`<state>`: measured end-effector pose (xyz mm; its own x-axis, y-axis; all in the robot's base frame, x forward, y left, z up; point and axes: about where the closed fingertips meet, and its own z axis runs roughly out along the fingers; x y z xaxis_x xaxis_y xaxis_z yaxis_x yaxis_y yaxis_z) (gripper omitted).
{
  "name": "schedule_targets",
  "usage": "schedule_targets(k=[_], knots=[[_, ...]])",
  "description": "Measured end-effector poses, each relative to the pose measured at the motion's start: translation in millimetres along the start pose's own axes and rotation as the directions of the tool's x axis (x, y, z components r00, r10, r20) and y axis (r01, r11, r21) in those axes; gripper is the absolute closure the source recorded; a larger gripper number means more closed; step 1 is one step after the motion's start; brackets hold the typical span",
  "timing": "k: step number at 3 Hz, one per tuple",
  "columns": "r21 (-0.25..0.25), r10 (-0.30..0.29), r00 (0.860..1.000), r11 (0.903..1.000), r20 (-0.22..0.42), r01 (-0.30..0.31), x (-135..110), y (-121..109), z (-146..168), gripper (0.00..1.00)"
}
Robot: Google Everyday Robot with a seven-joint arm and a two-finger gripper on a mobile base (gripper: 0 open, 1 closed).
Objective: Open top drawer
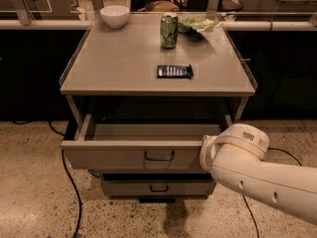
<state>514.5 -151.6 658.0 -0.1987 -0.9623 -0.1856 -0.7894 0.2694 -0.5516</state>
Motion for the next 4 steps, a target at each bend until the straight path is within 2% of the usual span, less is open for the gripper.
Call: schedule_targets(k=[1, 4], knots=[[-0.027, -0.010, 1.000, 0.9996, -0.016, 0.009, 4.6, 7.0, -10.5, 1.00], [-0.047, 0.000, 1.000, 0.9989, -0.026, -0.001, 7.0, 3.1, -10.3, 1.00]])
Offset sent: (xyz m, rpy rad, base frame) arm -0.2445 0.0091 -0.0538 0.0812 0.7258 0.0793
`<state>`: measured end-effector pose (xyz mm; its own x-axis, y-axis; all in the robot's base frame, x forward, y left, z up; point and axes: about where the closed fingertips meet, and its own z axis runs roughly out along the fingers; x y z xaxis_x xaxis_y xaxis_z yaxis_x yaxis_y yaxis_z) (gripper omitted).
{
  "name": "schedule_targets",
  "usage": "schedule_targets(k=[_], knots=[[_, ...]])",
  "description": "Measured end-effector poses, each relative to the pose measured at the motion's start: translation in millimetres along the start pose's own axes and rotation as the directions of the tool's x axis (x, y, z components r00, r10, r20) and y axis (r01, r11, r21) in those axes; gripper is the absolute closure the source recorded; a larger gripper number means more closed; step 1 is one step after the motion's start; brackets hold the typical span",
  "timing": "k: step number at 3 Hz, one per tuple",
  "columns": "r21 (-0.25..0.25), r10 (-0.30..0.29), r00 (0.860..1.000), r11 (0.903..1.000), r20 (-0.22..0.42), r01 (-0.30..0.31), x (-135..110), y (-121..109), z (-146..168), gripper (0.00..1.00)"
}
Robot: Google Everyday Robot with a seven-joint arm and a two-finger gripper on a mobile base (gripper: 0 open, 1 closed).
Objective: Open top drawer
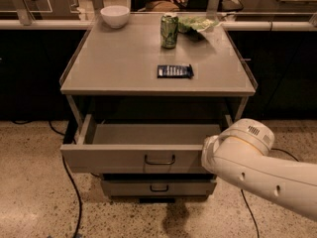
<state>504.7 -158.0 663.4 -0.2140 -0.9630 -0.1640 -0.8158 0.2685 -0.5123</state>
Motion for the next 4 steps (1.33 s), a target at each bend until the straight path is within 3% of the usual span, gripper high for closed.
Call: schedule_targets(k=[4], knots=[[-0.065, -0.015, 1.000, 0.9978, -0.024, 0.014, 3.8, 16.3, -12.9, 1.00]])
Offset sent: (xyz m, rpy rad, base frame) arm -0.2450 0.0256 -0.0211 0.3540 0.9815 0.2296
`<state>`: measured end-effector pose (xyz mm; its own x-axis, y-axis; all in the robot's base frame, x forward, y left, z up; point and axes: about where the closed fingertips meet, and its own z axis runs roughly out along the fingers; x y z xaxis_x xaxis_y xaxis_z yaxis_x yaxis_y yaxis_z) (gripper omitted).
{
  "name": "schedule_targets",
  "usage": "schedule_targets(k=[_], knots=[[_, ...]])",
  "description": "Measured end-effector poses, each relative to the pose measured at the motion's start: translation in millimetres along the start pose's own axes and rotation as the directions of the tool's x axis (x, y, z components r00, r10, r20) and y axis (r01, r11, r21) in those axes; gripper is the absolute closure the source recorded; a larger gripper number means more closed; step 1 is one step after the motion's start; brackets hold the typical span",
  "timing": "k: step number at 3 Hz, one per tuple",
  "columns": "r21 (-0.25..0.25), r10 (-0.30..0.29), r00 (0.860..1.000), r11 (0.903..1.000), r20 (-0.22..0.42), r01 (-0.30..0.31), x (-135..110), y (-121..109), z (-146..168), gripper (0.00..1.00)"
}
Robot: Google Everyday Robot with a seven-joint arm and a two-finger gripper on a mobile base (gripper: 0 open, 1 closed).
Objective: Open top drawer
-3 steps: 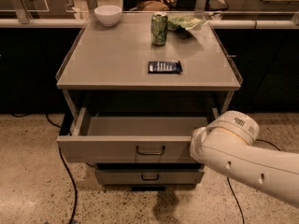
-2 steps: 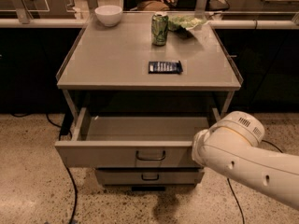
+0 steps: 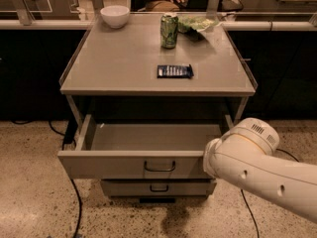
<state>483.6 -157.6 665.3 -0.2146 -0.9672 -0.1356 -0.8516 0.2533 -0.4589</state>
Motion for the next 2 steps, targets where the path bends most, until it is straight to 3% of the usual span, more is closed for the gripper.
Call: schedule_targets(k=[2], knots=[[-0.017, -0.023, 1.000, 0.9996, 0.015, 0.023, -0.1, 13.5, -13.1, 1.00]])
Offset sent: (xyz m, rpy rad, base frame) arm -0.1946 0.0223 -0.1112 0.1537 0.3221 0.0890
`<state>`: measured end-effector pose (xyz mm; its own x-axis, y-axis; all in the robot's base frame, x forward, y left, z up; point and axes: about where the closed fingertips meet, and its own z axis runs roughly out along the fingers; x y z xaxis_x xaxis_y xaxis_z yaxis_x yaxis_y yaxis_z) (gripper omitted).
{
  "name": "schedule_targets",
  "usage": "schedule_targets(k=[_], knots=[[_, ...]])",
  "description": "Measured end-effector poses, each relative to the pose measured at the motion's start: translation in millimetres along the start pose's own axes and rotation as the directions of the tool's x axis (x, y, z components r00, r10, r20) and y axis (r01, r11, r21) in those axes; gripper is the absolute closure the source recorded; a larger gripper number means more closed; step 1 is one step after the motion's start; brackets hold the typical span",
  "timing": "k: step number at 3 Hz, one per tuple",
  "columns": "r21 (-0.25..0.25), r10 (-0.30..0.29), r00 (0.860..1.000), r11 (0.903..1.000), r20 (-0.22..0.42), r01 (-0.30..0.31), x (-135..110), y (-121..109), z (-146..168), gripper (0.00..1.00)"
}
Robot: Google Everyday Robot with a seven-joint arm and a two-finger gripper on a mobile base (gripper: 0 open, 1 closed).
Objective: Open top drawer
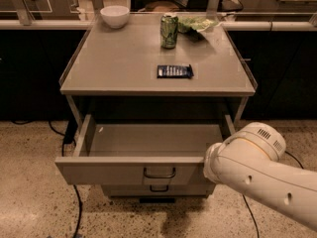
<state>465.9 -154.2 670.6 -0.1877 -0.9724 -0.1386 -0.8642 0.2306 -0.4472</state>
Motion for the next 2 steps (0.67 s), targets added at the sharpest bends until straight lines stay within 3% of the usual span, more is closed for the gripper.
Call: schedule_targets(k=[2], knots=[[-0.023, -0.002, 1.000, 0.9997, -0.006, 0.002, 0.5, 1.0, 0.4, 1.00]])
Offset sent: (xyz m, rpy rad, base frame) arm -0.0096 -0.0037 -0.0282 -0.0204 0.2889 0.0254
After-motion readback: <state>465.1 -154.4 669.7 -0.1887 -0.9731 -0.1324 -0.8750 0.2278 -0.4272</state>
